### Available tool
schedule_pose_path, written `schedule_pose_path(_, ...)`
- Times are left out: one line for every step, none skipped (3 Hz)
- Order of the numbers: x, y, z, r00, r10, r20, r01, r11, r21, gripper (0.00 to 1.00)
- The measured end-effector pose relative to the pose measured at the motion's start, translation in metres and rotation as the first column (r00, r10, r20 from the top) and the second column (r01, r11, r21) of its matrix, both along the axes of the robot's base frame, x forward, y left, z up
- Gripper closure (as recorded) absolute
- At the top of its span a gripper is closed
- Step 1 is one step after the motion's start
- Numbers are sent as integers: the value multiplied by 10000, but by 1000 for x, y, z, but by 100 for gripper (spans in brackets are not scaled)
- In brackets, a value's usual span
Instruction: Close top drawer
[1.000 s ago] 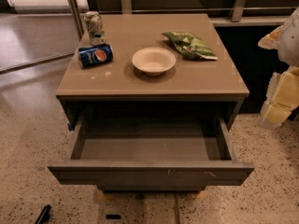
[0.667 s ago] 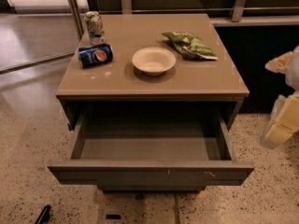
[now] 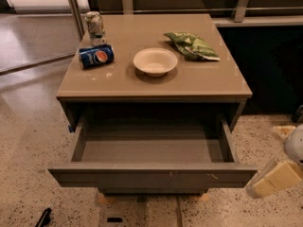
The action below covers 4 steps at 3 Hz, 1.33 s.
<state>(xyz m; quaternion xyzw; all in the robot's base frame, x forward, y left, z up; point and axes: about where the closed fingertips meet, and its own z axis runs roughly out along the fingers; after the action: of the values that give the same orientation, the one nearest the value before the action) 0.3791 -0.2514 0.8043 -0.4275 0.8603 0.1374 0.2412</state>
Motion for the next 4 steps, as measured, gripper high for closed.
schedule_pose_path(-2, 1, -7, 9996, -281, -3, 281, 9994, 207, 19)
schedule_pose_path(-2, 1, -6, 9997, -264, -4, 264, 9995, 197, 42)
schedule_pose_path(-2, 1, -6, 9997, -263, -4, 263, 9995, 197, 65)
schedule_pose_path(-2, 1, -6, 9996, -265, -5, 265, 9995, 197, 89)
